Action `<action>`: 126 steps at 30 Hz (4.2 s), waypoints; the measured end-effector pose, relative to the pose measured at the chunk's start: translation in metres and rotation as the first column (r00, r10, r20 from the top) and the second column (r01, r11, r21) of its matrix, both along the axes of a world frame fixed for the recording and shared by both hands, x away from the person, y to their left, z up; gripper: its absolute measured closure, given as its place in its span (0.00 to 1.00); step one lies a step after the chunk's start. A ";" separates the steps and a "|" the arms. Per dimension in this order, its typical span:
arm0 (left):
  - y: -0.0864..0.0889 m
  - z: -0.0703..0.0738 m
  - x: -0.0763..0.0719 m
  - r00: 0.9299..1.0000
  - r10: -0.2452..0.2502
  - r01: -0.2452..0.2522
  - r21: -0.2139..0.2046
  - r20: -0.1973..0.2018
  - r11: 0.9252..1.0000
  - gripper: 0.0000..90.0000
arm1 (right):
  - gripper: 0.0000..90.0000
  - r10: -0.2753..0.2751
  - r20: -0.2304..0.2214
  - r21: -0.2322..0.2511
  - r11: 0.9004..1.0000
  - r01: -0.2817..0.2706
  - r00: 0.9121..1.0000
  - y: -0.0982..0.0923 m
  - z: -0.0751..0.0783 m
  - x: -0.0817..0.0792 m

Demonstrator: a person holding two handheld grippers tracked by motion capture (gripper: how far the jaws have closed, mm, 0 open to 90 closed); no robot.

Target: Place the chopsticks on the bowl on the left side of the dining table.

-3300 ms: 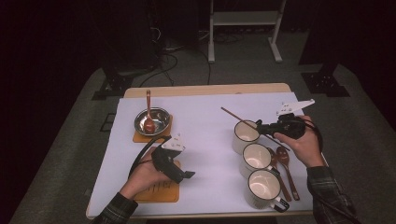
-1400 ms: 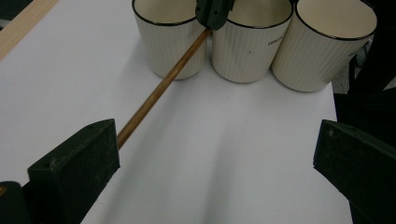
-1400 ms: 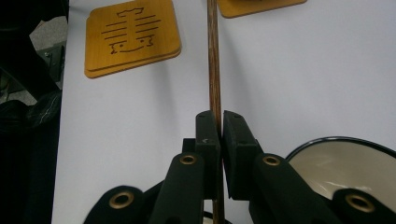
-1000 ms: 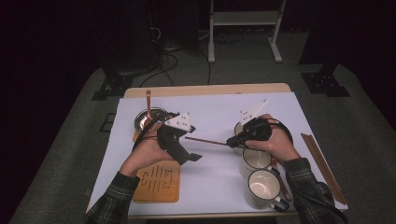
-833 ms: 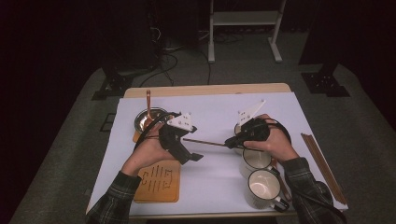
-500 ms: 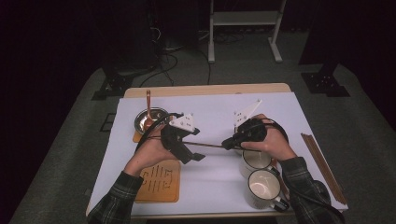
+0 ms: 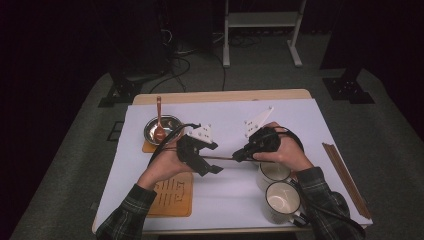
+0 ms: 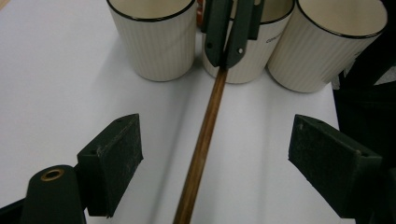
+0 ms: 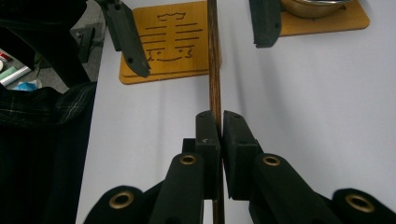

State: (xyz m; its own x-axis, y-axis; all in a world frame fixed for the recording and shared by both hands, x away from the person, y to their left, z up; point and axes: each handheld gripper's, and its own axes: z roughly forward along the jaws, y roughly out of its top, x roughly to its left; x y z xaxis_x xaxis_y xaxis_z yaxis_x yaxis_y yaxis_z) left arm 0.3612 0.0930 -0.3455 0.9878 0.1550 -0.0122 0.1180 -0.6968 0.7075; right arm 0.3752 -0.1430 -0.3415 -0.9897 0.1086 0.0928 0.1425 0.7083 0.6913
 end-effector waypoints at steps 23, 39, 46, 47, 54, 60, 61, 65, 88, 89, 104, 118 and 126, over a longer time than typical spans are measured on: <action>-0.008 -0.003 -0.002 0.998 -0.052 0.052 0.017 -0.019 0.998 0.67 | 0.94 0.033 -0.012 -0.002 0.999 -0.033 0.999 0.008 0.002 -0.002; -0.008 -0.004 0.002 0.997 -0.050 0.052 0.031 -0.064 0.998 0.86 | 0.94 0.046 -0.014 0.006 0.999 -0.045 0.999 0.011 0.003 -0.004; -0.008 -0.005 0.002 0.996 -0.053 0.055 0.031 -0.078 0.998 0.90 | 0.94 0.049 -0.016 0.012 0.999 -0.049 0.999 0.012 0.002 -0.004; -0.008 -0.006 0.002 0.995 -0.056 0.059 0.032 -0.081 0.998 0.90 | 0.94 0.050 -0.017 0.011 0.999 -0.050 0.999 0.012 0.002 -0.004; -0.007 -0.006 0.002 0.992 -0.077 0.080 0.030 -0.097 0.996 0.93 | 0.94 0.061 -0.020 0.014 0.998 -0.060 0.998 0.012 0.001 -0.003; -0.007 -0.006 0.003 0.992 -0.067 0.072 0.034 -0.109 0.997 0.94 | 0.93 0.063 -0.019 0.015 0.998 -0.063 0.998 0.012 0.000 -0.003; -0.007 -0.006 0.003 0.992 -0.066 0.070 0.034 -0.110 0.997 0.94 | 0.93 0.063 -0.017 0.016 0.998 -0.063 0.998 0.012 0.000 -0.003; -0.007 -0.007 0.003 0.992 -0.058 0.064 0.045 -0.114 0.997 0.94 | 0.88 0.059 -0.011 0.015 0.998 -0.059 0.998 0.012 -0.001 -0.002; 0.004 -0.009 0.010 0.995 0.011 -0.005 0.055 -0.104 0.998 0.93 | 0.56 -0.083 0.054 0.076 0.994 0.079 0.995 -0.015 0.006 0.003; 0.005 -0.009 0.010 0.995 0.017 -0.011 0.060 -0.103 0.998 0.93 | 0.56 -0.097 0.055 0.078 0.993 0.093 0.994 -0.018 0.007 0.004; 0.017 -0.009 0.016 0.991 0.077 -0.071 0.059 -0.111 0.996 0.94 | 0.47 -0.218 0.082 0.120 0.971 0.207 0.973 -0.050 0.012 0.011; 0.034 -0.007 0.023 0.985 0.130 -0.126 0.042 -0.112 0.991 0.93 | 0.43 -0.355 0.083 0.166 0.926 0.339 0.931 -0.084 0.012 0.018; 0.045 -0.006 0.027 0.980 0.167 -0.164 0.040 -0.108 0.986 0.93 | 0.41 -0.417 0.082 0.179 0.900 0.398 0.905 -0.104 0.009 0.020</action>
State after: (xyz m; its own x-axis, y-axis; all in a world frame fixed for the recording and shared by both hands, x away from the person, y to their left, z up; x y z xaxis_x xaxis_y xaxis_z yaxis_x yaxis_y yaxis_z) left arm 0.3881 0.1378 -0.3519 0.9413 0.3183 -0.1125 0.3099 -0.6825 0.6620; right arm 0.3954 -0.2467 -0.3321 -0.8665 0.4983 0.0292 0.3084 0.4885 0.8162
